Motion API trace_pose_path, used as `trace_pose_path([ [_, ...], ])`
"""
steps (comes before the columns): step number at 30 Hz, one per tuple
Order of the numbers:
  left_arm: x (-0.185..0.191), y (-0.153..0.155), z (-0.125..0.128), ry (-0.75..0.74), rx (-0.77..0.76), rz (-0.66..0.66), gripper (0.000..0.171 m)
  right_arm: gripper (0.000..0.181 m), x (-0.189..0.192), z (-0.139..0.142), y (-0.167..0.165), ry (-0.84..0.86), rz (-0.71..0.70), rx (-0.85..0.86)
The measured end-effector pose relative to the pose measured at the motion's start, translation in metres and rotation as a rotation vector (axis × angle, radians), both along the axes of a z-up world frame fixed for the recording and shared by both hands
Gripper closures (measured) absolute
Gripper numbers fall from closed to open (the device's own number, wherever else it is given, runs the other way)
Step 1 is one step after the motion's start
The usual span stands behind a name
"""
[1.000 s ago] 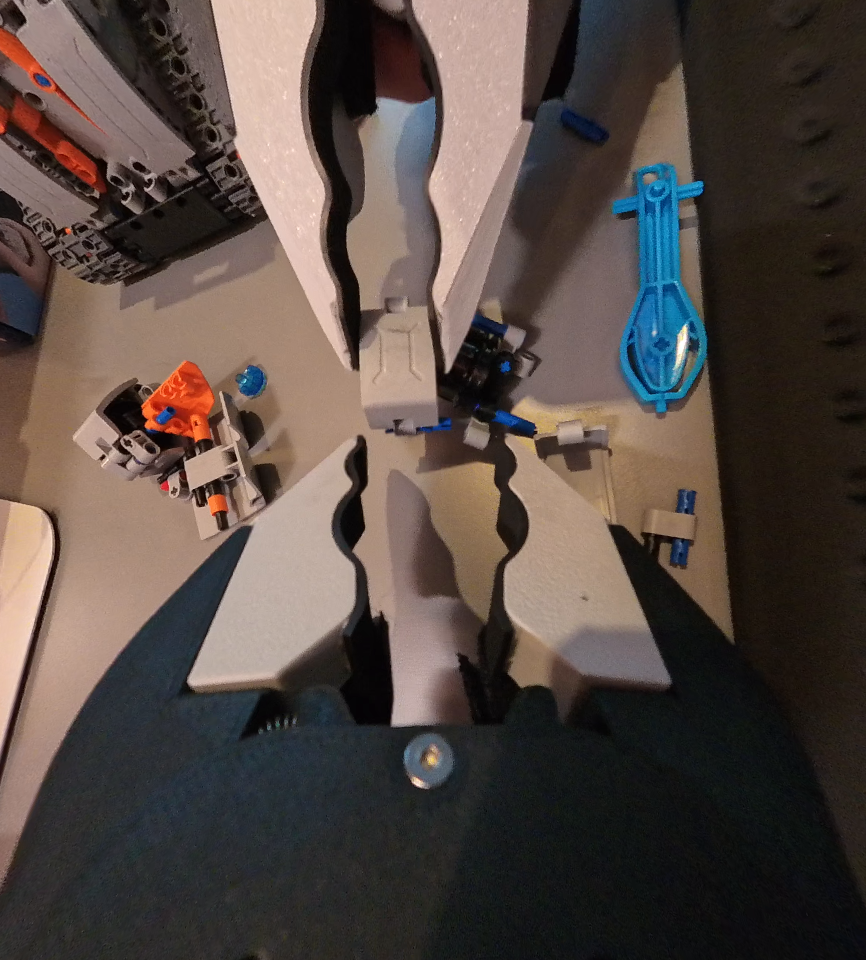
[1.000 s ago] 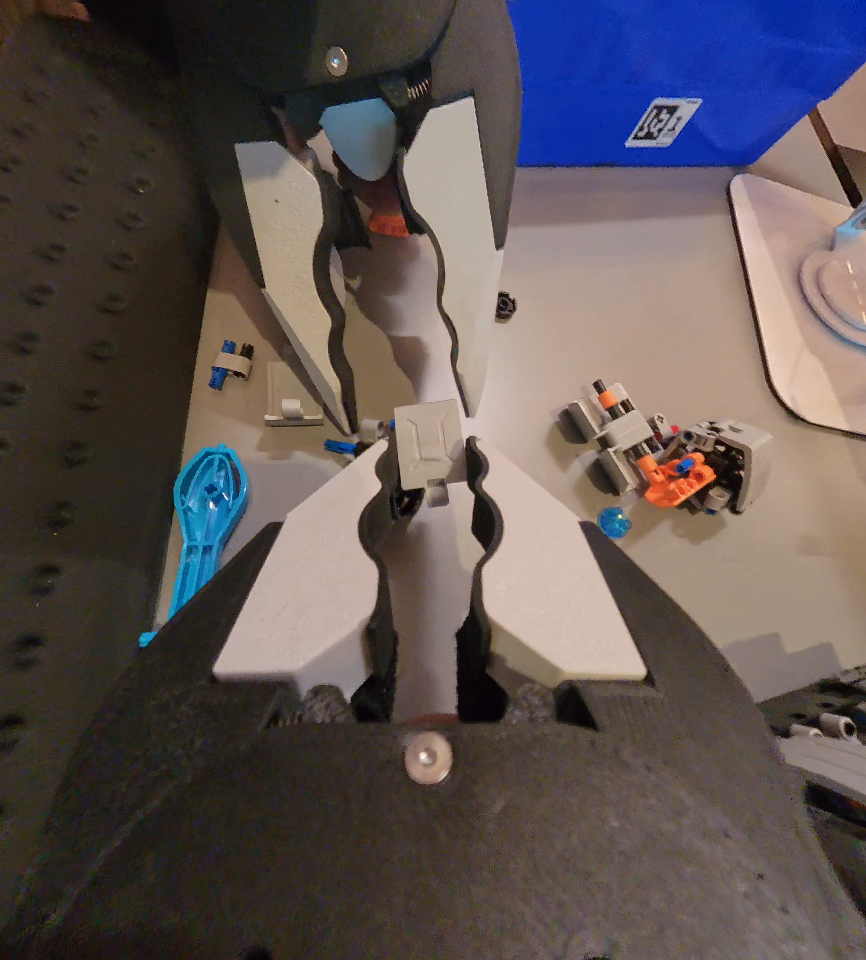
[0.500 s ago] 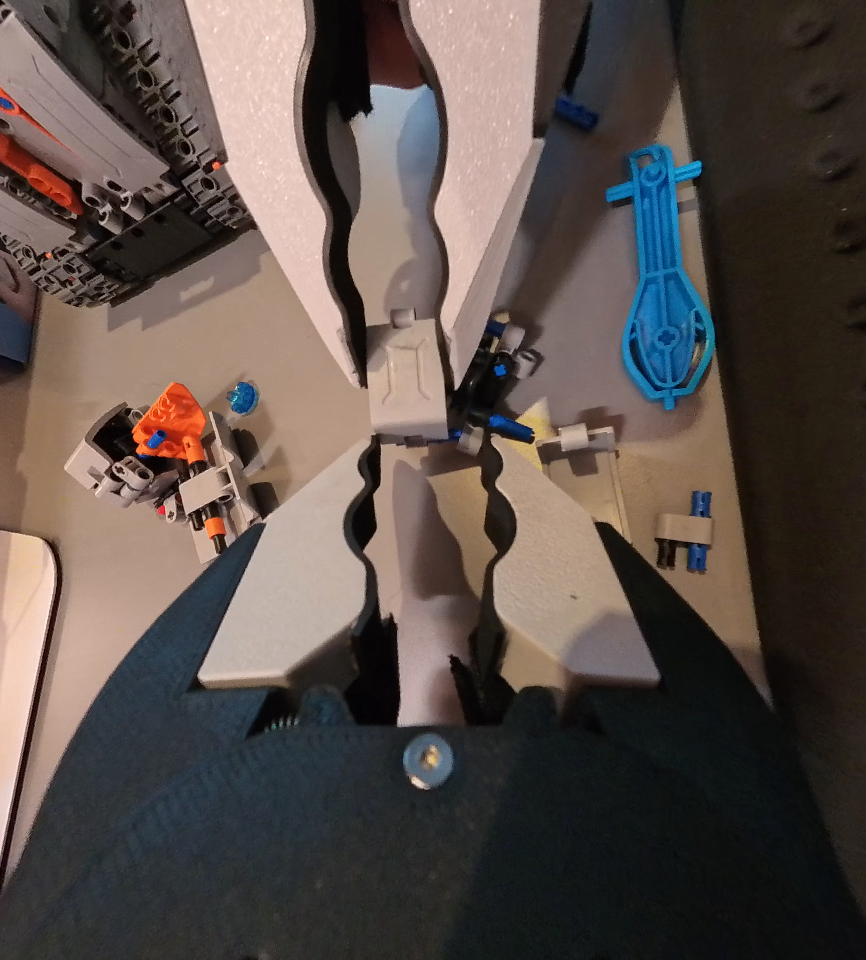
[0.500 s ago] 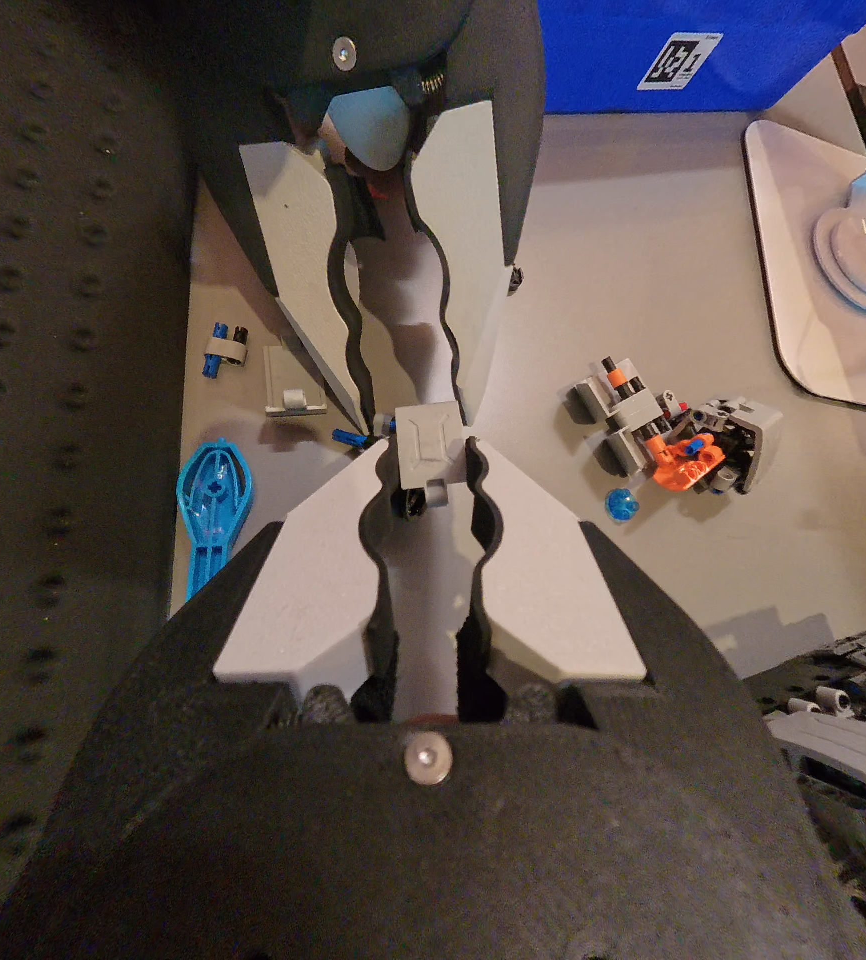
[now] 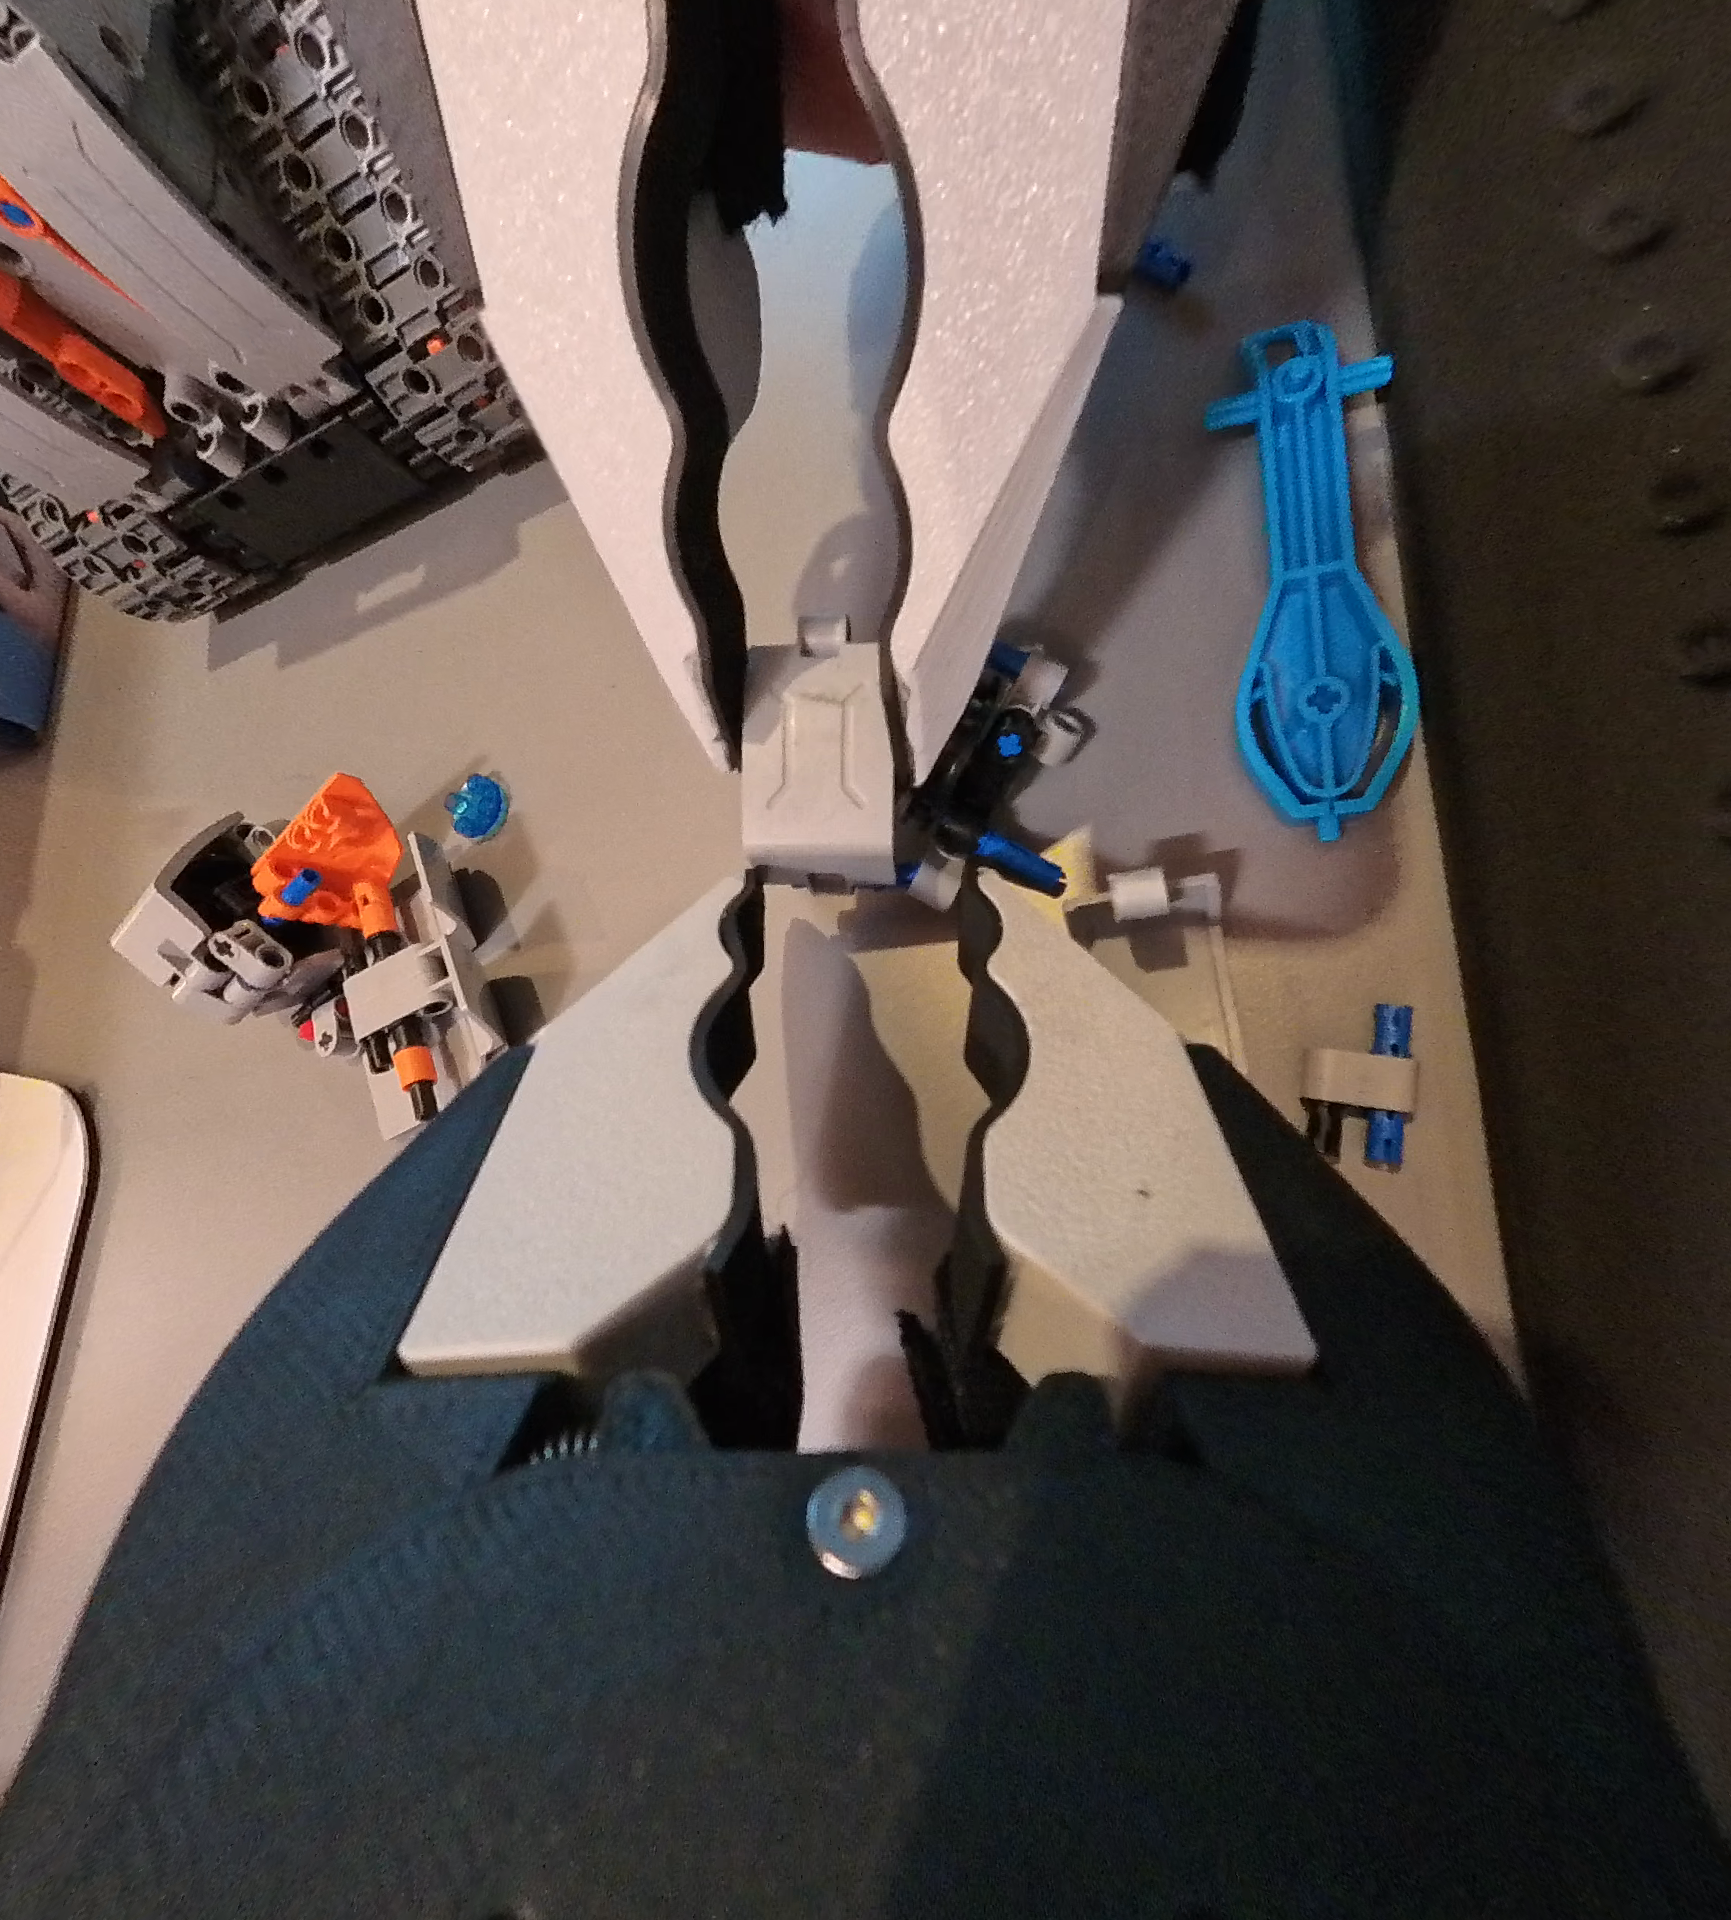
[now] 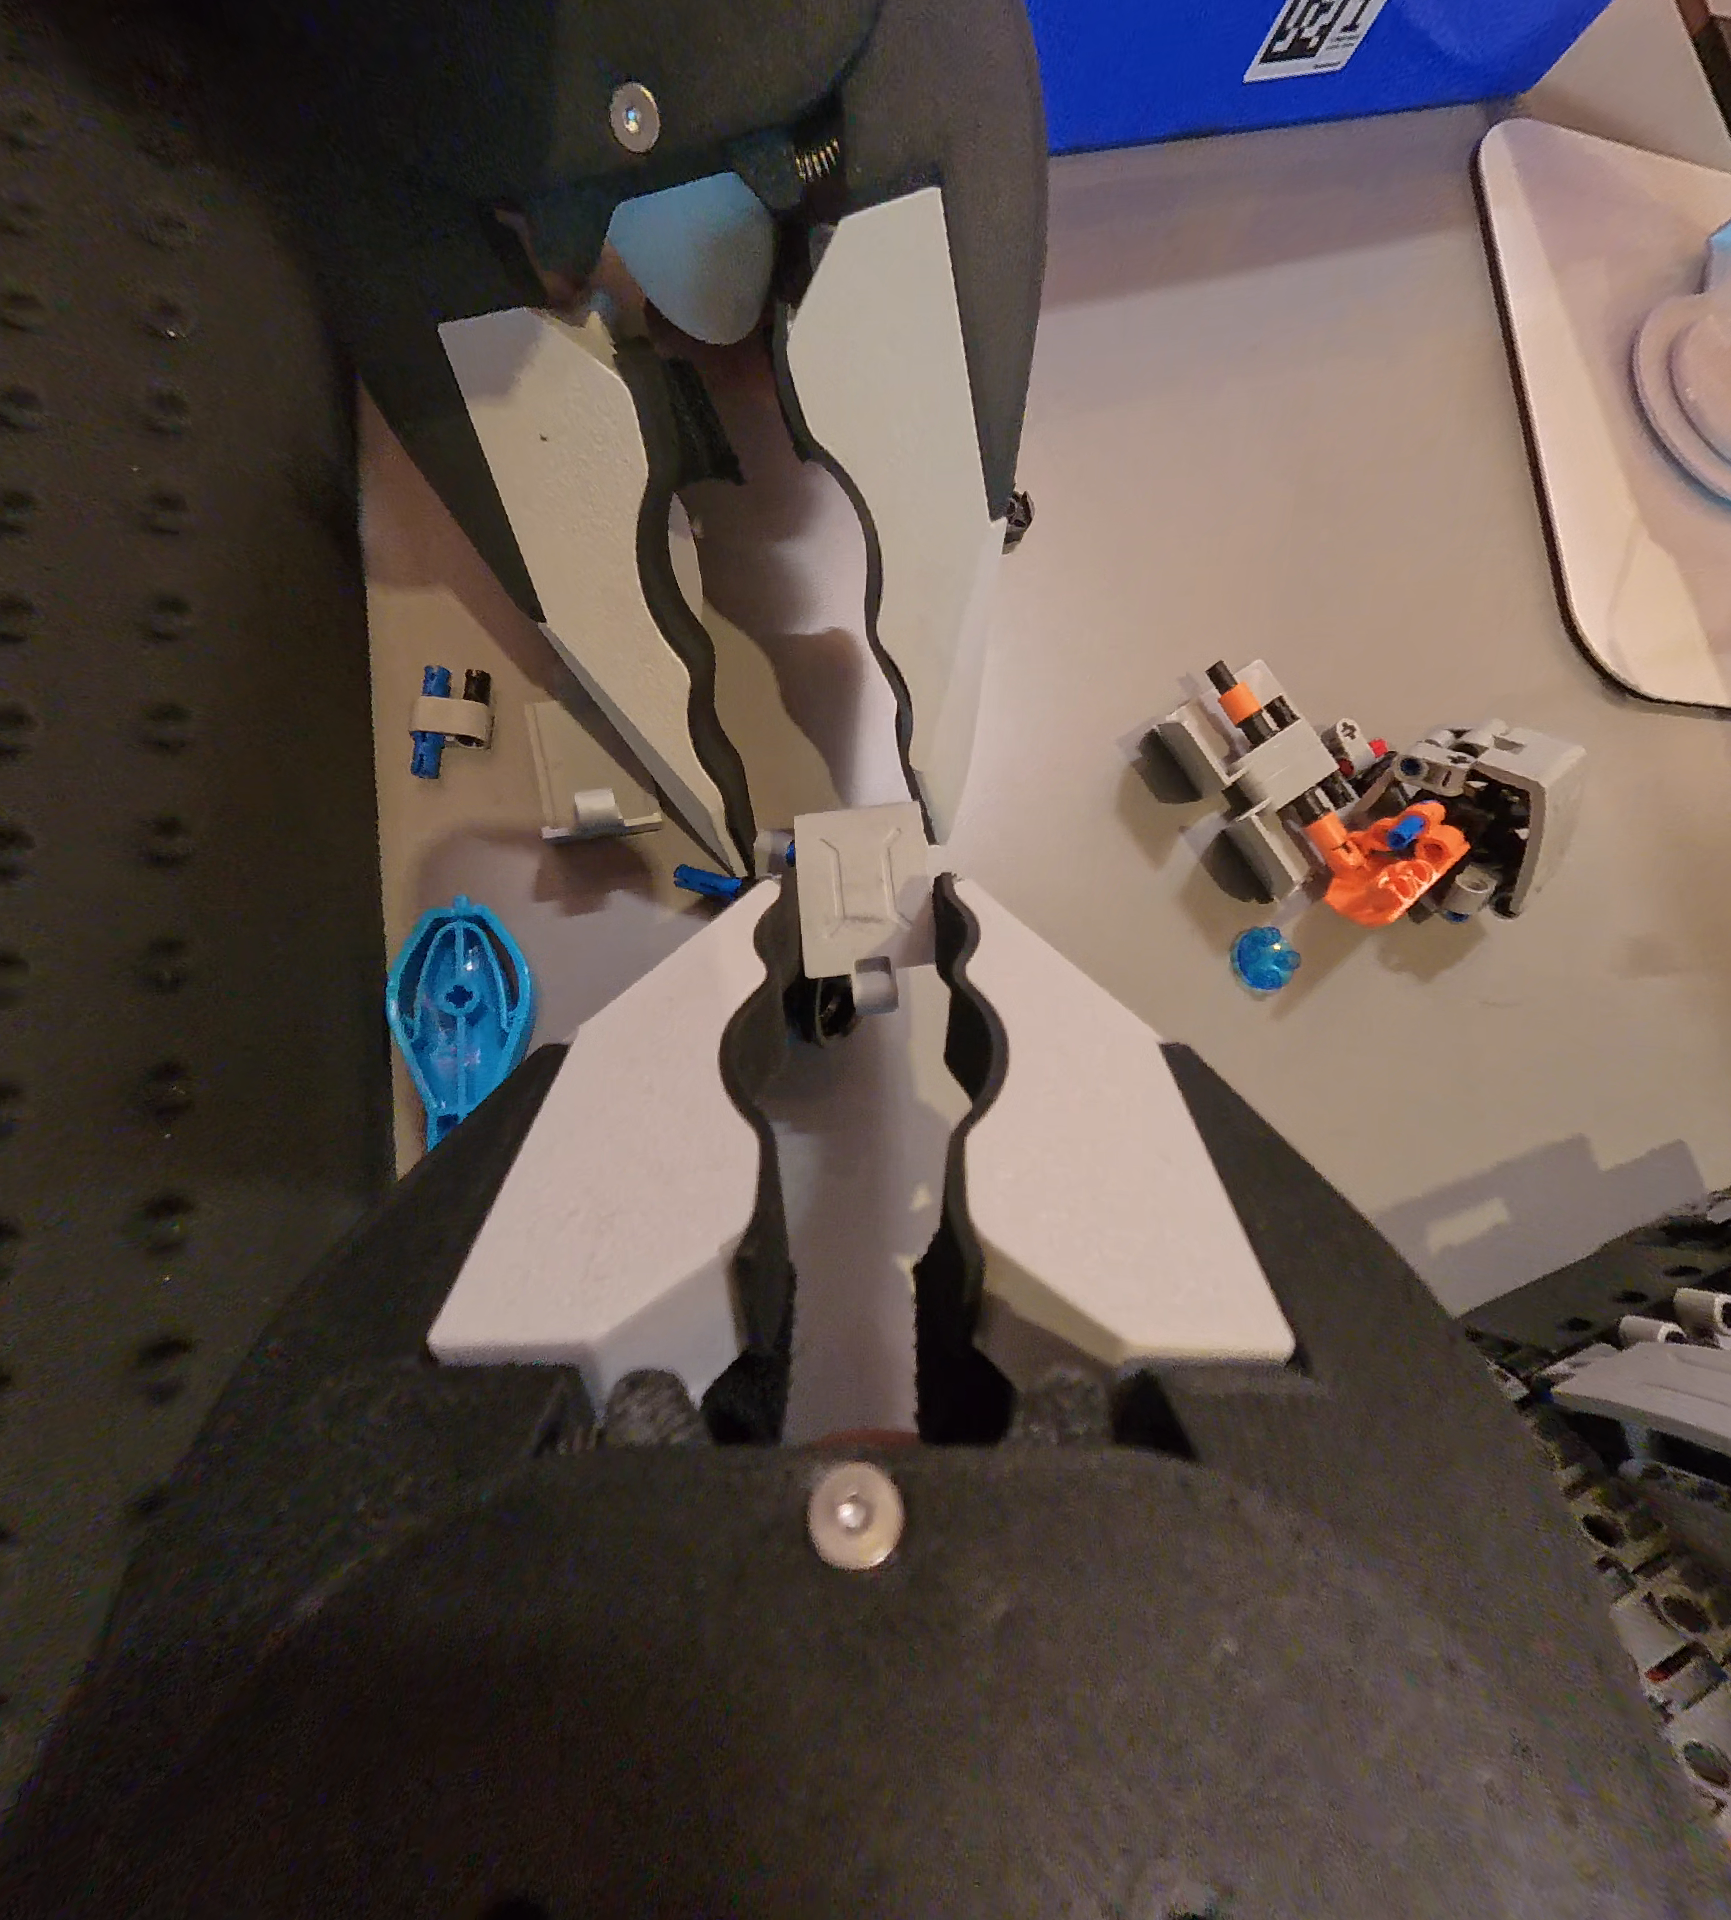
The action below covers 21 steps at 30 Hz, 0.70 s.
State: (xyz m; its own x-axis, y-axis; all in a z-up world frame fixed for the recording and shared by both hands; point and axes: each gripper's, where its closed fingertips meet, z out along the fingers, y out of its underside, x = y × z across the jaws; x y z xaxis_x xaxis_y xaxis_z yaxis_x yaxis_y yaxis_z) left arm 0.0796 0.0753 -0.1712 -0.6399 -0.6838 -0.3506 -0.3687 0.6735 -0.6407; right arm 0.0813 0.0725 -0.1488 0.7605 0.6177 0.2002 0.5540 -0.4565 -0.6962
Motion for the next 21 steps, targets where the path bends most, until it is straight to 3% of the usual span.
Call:
trace_pose_path([
  [6, 0.000, -0.002, -0.001, 0.004, 0.001, -0.011, 0.141, 0.158, 0.001, 0.000, -0.006, 0.033, 0.005, -0.040],
  [7, -0.003, -0.005, -0.003, 0.021, 0.007, -0.036, 0.166, 0.157, -0.002, 0.001, -0.008, 0.065, 0.020, -0.061],
  [8, -0.001, -0.003, -0.003, 0.005, 0.019, -0.030, 0.167, 0.154, -0.006, 0.000, -0.011, 0.107, 0.037, -0.088],
  [10, -0.002, -0.007, -0.003, 0.021, -0.002, -0.042, 0.168, 0.153, -0.007, -0.001, -0.013, 0.152, 0.044, -0.113],
  [14, -0.001, -0.007, 0.000, 0.017, -0.003, -0.038, 0.166, 0.171, -0.002, -0.002, -0.014, 0.152, 0.050, -0.120],
  [18, -0.003, -0.005, 0.007, 0.043, -0.060, -0.007, 0.147, 0.173, 0.000, -0.002, -0.014, 0.180, 0.044, -0.133],
  [21, -0.003, -0.006, 0.017, 0.023, -0.085, 0.008, 0.142, 0.176, 0.001, 0.001, -0.014, 0.175, 0.050, -0.114],
])
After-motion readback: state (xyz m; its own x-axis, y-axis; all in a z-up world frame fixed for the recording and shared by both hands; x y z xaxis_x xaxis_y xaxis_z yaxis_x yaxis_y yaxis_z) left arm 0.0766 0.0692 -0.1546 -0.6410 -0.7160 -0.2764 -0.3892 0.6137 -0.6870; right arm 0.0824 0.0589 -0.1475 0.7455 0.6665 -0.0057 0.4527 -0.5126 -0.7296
